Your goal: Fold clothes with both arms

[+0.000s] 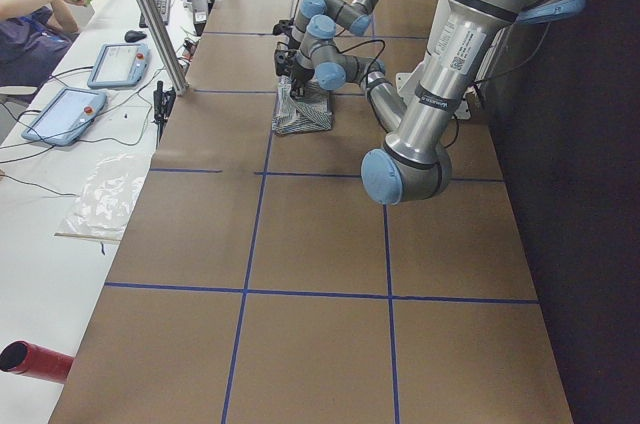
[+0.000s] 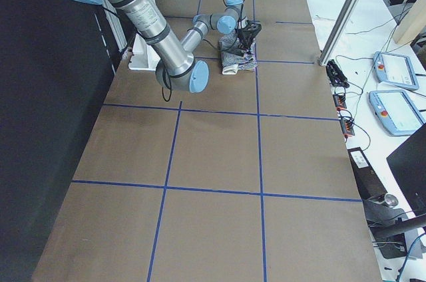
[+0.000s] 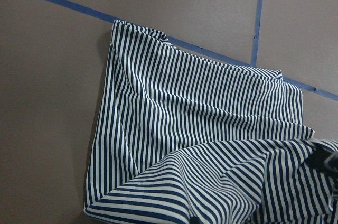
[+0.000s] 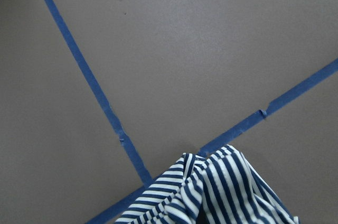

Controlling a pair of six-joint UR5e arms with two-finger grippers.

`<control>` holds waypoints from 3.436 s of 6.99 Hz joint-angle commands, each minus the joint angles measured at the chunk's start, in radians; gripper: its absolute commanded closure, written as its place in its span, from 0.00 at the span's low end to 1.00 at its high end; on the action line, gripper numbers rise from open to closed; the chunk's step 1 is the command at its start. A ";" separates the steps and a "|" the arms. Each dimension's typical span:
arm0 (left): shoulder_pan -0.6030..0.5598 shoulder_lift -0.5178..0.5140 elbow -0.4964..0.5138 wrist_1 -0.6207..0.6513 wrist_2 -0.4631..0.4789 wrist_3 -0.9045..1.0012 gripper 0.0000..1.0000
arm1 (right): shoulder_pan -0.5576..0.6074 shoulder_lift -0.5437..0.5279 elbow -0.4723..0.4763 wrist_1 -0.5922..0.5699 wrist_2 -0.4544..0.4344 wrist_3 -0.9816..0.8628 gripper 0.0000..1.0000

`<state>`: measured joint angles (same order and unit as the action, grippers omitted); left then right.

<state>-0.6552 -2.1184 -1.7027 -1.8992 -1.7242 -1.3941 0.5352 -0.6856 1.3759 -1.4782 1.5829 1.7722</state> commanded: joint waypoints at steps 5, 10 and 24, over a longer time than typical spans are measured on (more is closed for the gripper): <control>-0.044 -0.043 0.173 -0.119 -0.009 0.263 0.00 | 0.023 0.008 -0.026 0.004 -0.003 -0.182 0.00; -0.138 0.011 0.106 -0.126 -0.166 0.425 0.00 | -0.042 0.040 -0.018 -0.007 -0.004 -0.362 0.00; -0.097 -0.001 0.151 -0.116 -0.158 0.318 0.00 | 0.230 0.244 -0.419 0.070 0.201 -0.617 0.00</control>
<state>-0.7721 -2.1018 -1.5956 -2.0157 -1.8852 -1.0502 0.7455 -0.4381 0.9208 -1.4034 1.7431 1.1685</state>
